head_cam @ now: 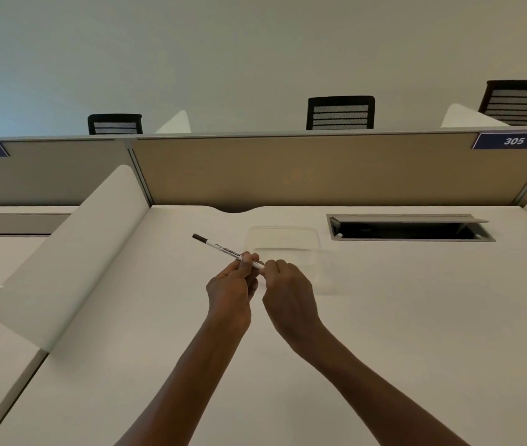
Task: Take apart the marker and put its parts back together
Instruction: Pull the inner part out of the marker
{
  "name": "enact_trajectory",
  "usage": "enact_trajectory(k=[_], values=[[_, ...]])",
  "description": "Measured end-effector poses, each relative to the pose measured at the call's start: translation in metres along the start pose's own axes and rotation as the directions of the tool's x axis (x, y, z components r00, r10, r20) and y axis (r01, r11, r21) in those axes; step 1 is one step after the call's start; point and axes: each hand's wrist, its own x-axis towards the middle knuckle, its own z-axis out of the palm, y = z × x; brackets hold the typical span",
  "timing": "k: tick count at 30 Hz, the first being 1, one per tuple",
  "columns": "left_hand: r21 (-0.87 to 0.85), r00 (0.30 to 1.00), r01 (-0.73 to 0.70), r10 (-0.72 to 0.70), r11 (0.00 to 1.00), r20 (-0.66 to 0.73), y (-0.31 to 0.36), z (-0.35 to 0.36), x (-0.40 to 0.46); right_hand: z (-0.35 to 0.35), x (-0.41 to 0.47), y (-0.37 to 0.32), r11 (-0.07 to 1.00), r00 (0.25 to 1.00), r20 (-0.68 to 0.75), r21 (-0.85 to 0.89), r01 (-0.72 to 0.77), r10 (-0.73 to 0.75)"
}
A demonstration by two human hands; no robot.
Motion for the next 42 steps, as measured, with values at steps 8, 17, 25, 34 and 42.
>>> enact_trajectory(k=[8, 17, 25, 34, 42], values=[[0.029, 0.975, -0.034, 0.027, 0.999, 0.219, 0.009, -0.012, 0.006, -0.045, 0.034, 0.019, -0.014, 0.501, 0.863, 0.503, -0.864, 0.067], [0.052, 0.974, -0.116, 0.103, 0.992, 0.200, 0.010, -0.003, 0.001, -0.045, 0.031, 0.015, -0.257, 0.468, 0.876, 0.483, -0.837, 0.118], [-0.021, 1.000, -0.005, 0.005, 1.000, -0.013, 0.008, 0.010, -0.001, -0.007, 0.015, 0.002, 0.999, 0.999, 0.028, 0.038, -0.027, 0.026], [-0.046, 0.998, -0.030, 0.032, 0.998, 0.048, 0.021, 0.003, 0.009, -0.028, 0.044, 0.003, 0.334, 0.721, 0.639, 0.640, -0.692, 0.269], [-0.006, 0.983, -0.077, 0.077, 0.997, 0.167, 0.027, 0.005, 0.005, -0.049, 0.055, 0.016, -0.291, 0.417, 0.907, 0.385, -0.876, -0.057]])
